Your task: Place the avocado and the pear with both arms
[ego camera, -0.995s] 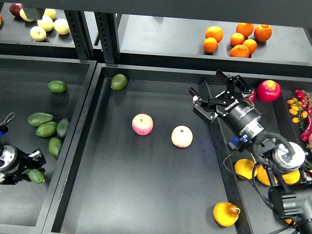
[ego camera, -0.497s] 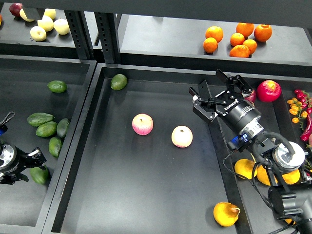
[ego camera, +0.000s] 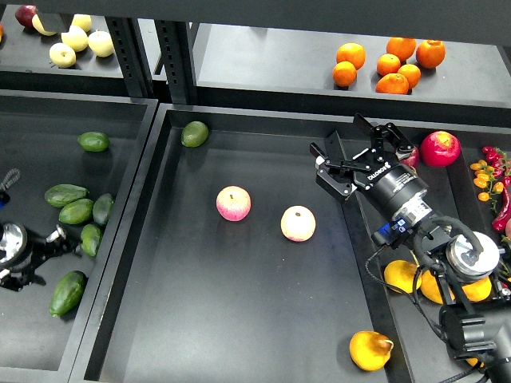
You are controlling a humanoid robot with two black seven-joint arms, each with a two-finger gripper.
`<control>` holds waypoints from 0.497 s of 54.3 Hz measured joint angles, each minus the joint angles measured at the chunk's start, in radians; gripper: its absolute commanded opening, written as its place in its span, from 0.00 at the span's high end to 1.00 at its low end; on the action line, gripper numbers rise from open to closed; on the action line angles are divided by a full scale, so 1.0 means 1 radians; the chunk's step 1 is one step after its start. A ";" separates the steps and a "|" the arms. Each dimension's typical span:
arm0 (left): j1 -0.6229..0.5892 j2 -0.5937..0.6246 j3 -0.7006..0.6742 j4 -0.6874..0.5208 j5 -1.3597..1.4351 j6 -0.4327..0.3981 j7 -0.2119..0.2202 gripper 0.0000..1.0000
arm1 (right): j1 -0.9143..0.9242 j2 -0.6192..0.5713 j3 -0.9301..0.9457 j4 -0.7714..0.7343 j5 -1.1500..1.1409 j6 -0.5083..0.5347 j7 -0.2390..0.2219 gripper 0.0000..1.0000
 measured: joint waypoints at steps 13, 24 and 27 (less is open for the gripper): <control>0.005 0.055 -0.150 0.051 -0.091 0.000 0.000 0.01 | 0.000 0.000 0.000 -0.001 -0.001 0.000 0.000 0.00; 0.005 0.038 -0.277 0.099 -0.267 0.000 0.000 0.01 | -0.001 0.000 -0.007 -0.001 -0.001 0.000 0.000 0.00; 0.006 0.027 -0.309 0.105 -0.317 0.000 0.000 0.01 | -0.002 0.000 -0.008 -0.001 -0.001 0.000 0.000 0.00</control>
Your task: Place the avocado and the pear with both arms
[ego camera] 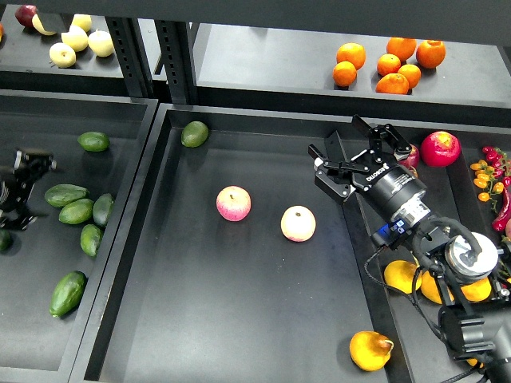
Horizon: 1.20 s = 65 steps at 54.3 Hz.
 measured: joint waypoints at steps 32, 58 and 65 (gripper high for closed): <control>0.187 -0.177 -0.386 0.000 -0.310 0.000 0.000 0.01 | -0.018 0.000 -0.032 -0.001 0.001 0.003 0.000 0.00; 0.353 -0.492 -0.805 -0.016 -0.311 0.000 0.000 0.01 | -0.045 -0.094 -0.141 0.000 0.014 0.012 0.000 0.00; 0.382 -0.542 -0.854 -0.027 -0.313 0.000 0.000 0.01 | -0.044 -0.167 -0.194 0.002 0.015 0.029 0.000 0.00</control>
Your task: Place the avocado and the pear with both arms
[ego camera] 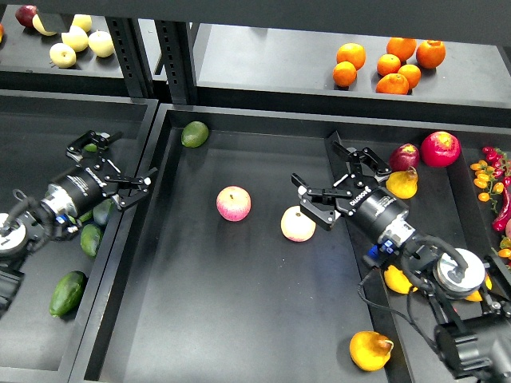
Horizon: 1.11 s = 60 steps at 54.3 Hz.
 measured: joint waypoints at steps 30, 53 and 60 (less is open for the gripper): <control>0.159 -0.134 -0.101 -0.177 -0.001 0.000 0.000 0.01 | 0.109 -0.306 -0.272 0.019 0.001 0.116 0.000 0.00; 0.262 -0.168 -0.135 -0.278 0.001 0.000 0.000 0.01 | 0.332 -0.502 -0.581 0.019 -0.008 0.334 0.000 0.00; 0.285 -0.169 -0.136 -0.288 0.003 0.000 0.000 0.01 | 0.392 -0.541 -0.657 0.019 -0.012 0.404 0.000 0.00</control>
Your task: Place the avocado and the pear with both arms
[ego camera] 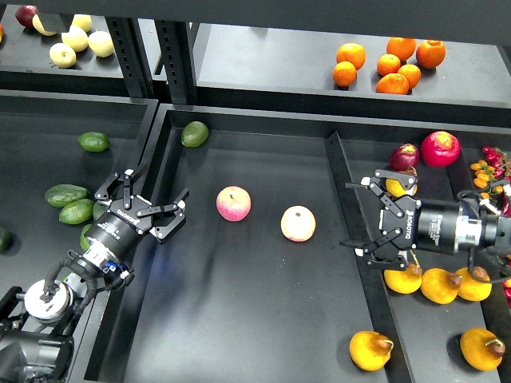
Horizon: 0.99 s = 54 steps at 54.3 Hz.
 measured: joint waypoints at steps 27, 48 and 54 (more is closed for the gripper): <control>0.074 0.000 0.001 -0.019 0.013 0.000 0.000 0.01 | 0.222 -0.072 -0.345 0.004 -0.377 0.019 0.000 0.00; 0.084 0.000 0.014 -0.022 0.014 0.000 0.000 0.01 | 0.293 -0.050 -0.504 0.000 -0.576 0.019 0.000 0.00; 0.084 0.000 0.021 -0.022 0.014 0.000 0.000 0.01 | 0.295 -0.029 -0.541 -0.007 -0.631 0.018 0.000 0.00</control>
